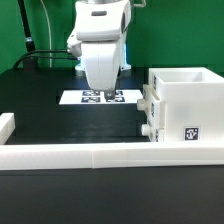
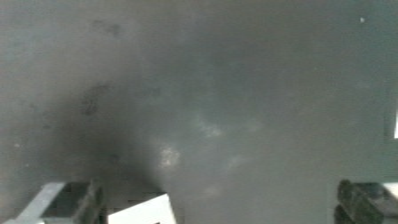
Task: Assemble drawer
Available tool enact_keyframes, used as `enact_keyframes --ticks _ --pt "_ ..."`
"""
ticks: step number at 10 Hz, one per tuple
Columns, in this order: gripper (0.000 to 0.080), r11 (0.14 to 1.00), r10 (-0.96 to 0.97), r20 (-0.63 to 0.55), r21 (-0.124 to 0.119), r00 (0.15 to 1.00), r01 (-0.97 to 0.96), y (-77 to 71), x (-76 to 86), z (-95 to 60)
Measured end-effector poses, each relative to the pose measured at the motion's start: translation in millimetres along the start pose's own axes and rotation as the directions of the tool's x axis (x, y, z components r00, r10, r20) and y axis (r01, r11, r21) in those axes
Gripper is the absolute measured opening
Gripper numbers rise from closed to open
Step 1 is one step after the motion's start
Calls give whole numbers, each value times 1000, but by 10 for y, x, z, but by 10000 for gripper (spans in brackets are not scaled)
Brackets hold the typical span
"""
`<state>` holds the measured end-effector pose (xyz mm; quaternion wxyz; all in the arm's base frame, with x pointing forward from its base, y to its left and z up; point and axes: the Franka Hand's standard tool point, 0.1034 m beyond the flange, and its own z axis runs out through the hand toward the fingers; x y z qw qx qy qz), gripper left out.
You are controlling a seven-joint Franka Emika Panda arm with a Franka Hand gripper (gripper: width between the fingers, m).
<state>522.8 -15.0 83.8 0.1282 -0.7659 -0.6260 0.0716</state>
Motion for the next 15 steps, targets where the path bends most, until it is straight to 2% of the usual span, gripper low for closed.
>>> enact_keyframes --ticks 1,2,5,6,7,11,14,15 --pt "649 1000 -13 -2 1 1000 13 34 -3 -8" --pt "649 1000 6 -8 -24 1000 -6 83 2 -19" --pt "649 999 -31 -7 -23 1000 30 78 -17 -1" --pt "649 987 -159 -12 -34 987 158 76 -99 46" --pt "649 985 -171 -14 -32 985 171 73 -92 57" --pt "649 987 -160 -18 -29 987 159 58 195 97" --pt "649 992 -124 -21 -29 992 123 52 508 114" --pt "649 995 -99 -19 -21 995 99 51 566 128"
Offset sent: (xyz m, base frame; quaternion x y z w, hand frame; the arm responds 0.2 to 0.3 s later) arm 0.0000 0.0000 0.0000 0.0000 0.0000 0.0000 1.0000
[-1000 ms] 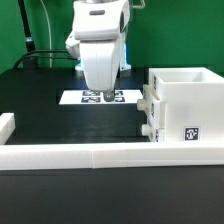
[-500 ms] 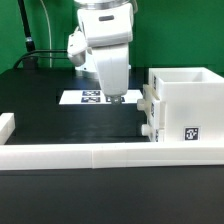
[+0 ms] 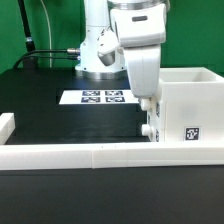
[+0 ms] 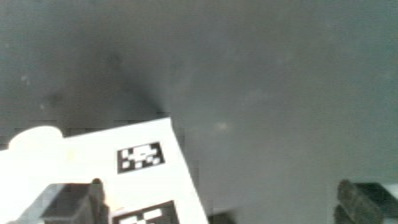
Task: Assemble drawer
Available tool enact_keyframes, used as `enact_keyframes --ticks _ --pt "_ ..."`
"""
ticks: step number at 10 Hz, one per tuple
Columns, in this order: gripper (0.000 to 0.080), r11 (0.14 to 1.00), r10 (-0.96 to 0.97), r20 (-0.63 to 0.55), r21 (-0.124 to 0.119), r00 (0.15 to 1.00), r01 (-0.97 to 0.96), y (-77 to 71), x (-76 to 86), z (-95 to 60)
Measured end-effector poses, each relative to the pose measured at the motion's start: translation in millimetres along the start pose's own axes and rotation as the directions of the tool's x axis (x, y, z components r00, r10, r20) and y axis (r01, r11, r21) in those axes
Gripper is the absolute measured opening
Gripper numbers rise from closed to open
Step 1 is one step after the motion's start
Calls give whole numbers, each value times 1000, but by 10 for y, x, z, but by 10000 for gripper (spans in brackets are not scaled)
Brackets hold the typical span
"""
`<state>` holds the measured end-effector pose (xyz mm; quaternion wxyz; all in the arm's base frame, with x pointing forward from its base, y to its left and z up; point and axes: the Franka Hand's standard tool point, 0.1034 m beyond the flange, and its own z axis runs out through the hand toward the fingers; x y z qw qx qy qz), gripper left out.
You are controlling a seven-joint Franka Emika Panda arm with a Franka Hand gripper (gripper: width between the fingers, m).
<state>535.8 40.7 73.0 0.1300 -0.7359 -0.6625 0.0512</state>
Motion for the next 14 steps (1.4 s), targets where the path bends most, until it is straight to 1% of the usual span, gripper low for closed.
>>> enact_keyframes --ticks 1,3,4,5,7,8,9,10,11,12,13,14 --pt "648 1000 21 4 5 1000 -21 -3 5 -12" --pt "649 999 35 5 6 999 -35 -9 -2 -18" --pt "649 999 35 5 8 999 -35 -29 -50 -15" --pt "649 999 32 7 13 999 -32 -92 -153 9" --pt "649 998 59 16 22 998 -59 -308 -332 64" --pt "649 997 70 20 8 997 -70 -397 -374 68" --pt "649 996 86 27 -2 996 -85 -521 -408 85" --pt "649 994 107 33 -1 994 -107 -637 -420 112" --pt "649 993 115 39 -5 993 -115 -742 -433 139" --pt "649 991 133 47 -4 990 -133 -842 -436 135" --pt "649 990 143 53 -8 988 -143 -904 -440 95" --pt "649 987 163 59 -19 985 -162 -941 -433 16"
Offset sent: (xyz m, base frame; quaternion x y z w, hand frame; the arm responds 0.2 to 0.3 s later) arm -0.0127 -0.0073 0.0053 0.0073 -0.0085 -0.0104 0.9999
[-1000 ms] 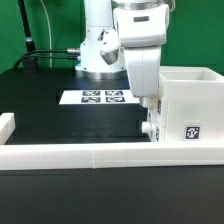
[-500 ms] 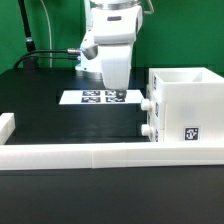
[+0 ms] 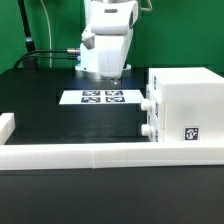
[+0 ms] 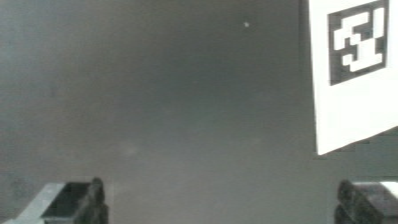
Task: Assemble drawer
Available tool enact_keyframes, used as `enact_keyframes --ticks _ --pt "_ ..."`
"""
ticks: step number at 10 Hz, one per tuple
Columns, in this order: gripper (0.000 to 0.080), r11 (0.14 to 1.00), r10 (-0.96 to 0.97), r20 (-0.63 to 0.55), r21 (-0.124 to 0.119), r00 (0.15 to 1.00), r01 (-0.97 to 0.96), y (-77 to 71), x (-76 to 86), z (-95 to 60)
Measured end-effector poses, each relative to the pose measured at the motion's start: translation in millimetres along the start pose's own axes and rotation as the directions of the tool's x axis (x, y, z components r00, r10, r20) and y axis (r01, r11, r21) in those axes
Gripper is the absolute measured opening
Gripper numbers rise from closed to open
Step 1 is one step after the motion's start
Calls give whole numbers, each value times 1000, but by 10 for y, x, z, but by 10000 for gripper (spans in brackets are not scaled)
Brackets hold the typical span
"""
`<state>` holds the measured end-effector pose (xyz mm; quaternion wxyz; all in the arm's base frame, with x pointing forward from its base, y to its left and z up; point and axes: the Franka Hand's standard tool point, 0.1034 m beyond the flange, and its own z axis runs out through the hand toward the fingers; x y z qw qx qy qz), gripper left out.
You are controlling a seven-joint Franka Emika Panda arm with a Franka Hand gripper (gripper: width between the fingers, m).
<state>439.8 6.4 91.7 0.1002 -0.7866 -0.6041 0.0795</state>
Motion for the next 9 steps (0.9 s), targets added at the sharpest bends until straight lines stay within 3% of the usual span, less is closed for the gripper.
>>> enact_keyframes --ticks 2,7,9 --pt "649 999 34 1 -17 999 -34 6 51 -77" --pt "649 998 64 -1 -15 998 -64 10 47 -47" --pt "649 980 197 2 -22 980 -197 -48 70 -55"
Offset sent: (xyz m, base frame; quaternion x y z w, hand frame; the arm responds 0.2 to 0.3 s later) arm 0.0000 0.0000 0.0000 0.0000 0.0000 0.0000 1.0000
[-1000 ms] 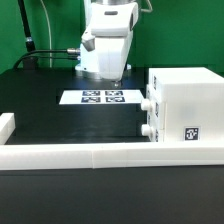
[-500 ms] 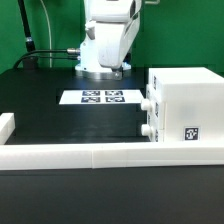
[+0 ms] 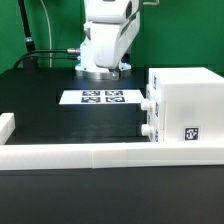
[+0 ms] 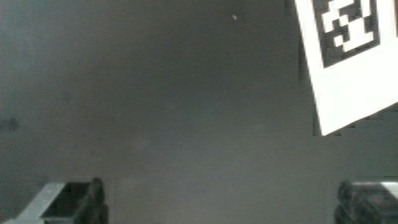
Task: Assemble drawer
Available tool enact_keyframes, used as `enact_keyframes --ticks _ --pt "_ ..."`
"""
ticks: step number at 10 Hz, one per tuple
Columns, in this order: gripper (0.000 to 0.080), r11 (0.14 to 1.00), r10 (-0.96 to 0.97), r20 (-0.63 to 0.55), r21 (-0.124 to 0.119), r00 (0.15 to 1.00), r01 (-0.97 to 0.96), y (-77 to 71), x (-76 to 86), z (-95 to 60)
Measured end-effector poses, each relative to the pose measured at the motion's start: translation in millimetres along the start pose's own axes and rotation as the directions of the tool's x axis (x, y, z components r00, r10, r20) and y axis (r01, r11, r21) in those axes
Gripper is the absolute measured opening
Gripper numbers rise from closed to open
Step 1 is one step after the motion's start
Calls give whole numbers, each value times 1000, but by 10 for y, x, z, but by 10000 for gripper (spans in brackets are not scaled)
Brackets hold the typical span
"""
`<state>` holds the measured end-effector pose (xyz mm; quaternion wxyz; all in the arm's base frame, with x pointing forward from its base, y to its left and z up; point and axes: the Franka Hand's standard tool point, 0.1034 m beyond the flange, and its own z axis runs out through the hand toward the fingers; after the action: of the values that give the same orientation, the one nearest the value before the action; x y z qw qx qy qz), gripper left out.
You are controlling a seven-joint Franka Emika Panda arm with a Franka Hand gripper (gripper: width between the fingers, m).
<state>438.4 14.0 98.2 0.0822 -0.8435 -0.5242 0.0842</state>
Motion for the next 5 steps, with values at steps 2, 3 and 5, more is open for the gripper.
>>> enact_keyframes --ticks 2,3,5 --pt "649 990 136 4 -24 991 -136 -120 139 -54" --pt "649 987 162 5 -26 987 -161 -144 180 -52" --pt "649 988 153 5 -22 988 -152 -137 164 -40"
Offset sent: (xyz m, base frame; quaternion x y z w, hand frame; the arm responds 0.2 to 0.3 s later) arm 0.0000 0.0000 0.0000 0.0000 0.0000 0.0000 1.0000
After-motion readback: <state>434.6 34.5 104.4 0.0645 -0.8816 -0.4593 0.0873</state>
